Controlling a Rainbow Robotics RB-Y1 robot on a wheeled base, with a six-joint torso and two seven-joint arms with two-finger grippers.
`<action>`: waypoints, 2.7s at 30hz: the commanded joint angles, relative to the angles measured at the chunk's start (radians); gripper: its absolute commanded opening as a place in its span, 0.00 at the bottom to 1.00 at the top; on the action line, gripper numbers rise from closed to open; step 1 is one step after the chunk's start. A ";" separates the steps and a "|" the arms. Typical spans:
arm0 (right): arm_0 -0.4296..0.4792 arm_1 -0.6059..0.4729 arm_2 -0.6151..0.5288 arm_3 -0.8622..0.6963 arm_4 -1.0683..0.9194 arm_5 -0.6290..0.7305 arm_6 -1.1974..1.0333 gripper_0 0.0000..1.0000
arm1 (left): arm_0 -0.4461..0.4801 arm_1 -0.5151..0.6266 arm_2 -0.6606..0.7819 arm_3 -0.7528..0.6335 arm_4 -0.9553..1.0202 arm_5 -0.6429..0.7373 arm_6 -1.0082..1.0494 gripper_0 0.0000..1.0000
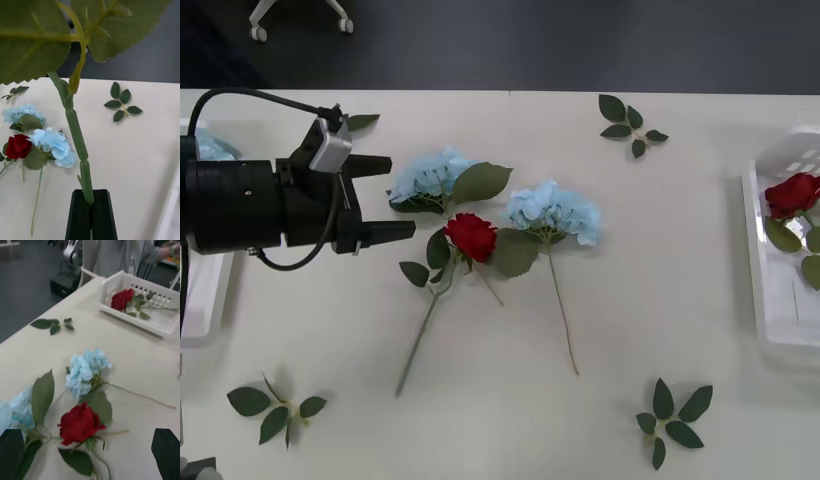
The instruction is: Put the red flowers into the right box and the blue flowers into the left box
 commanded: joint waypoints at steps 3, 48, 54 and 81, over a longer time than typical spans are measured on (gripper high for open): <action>-0.014 0.004 -0.018 0.125 0.060 0.103 0.055 0.00 | 0.041 0.017 -0.034 -0.095 -0.157 0.023 0.271 1.00; 0.064 0.167 0.086 0.304 0.456 -0.090 -0.346 0.00 | -0.118 -0.129 -0.465 0.166 -0.910 0.009 0.889 1.00; -0.010 0.167 0.100 0.376 0.537 -0.092 -0.366 0.00 | -0.149 -0.132 -0.491 0.235 -0.941 -0.020 0.892 1.00; -0.135 0.165 0.197 0.488 0.705 -0.127 -0.329 0.62 | -0.170 -0.146 -0.508 0.307 -0.982 -0.079 0.896 0.00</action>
